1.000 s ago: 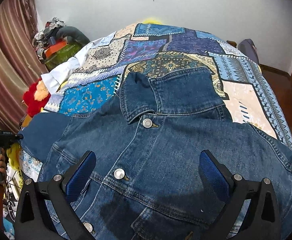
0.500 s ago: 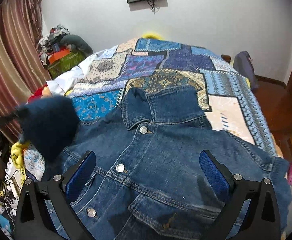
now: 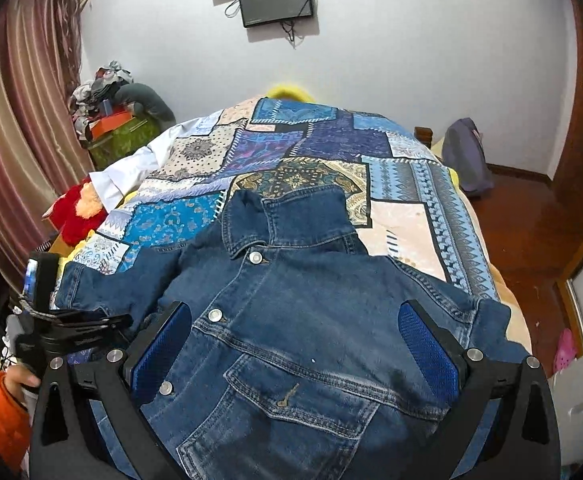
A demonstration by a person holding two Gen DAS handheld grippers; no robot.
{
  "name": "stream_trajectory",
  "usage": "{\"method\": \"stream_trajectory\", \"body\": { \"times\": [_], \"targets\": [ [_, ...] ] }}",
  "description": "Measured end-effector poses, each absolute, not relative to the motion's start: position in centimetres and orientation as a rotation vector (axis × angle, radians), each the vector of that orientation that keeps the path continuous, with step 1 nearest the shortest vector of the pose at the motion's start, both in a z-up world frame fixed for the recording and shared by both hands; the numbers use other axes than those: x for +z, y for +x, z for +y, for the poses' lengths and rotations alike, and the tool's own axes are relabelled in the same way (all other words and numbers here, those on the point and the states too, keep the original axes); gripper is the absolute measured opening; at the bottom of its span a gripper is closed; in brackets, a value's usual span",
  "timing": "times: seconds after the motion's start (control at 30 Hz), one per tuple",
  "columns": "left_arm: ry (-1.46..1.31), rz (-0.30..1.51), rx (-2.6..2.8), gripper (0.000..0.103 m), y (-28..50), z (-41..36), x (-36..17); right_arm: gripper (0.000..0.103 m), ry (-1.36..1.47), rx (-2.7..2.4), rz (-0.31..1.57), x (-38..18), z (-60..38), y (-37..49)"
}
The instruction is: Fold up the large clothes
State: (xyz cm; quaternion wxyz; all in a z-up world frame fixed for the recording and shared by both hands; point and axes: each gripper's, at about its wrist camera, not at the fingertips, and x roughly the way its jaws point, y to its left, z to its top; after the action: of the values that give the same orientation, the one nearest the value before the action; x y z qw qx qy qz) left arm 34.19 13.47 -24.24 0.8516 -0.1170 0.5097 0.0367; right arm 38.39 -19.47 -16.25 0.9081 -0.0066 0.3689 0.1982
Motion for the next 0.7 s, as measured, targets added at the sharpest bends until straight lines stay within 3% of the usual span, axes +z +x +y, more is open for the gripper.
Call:
{"method": "stream_trajectory", "body": {
  "times": [0.2,0.7],
  "targets": [
    [-0.344,1.015,0.188,0.069,30.3,18.8,-22.9,0.103,-0.008,0.425,0.789,-17.2,-18.2,38.7],
    [-0.665,1.031,0.423,0.068,29.7,30.6,-28.5,0.103,-0.064,0.462,0.805,-18.4,-15.0,39.3]
  ]
}}
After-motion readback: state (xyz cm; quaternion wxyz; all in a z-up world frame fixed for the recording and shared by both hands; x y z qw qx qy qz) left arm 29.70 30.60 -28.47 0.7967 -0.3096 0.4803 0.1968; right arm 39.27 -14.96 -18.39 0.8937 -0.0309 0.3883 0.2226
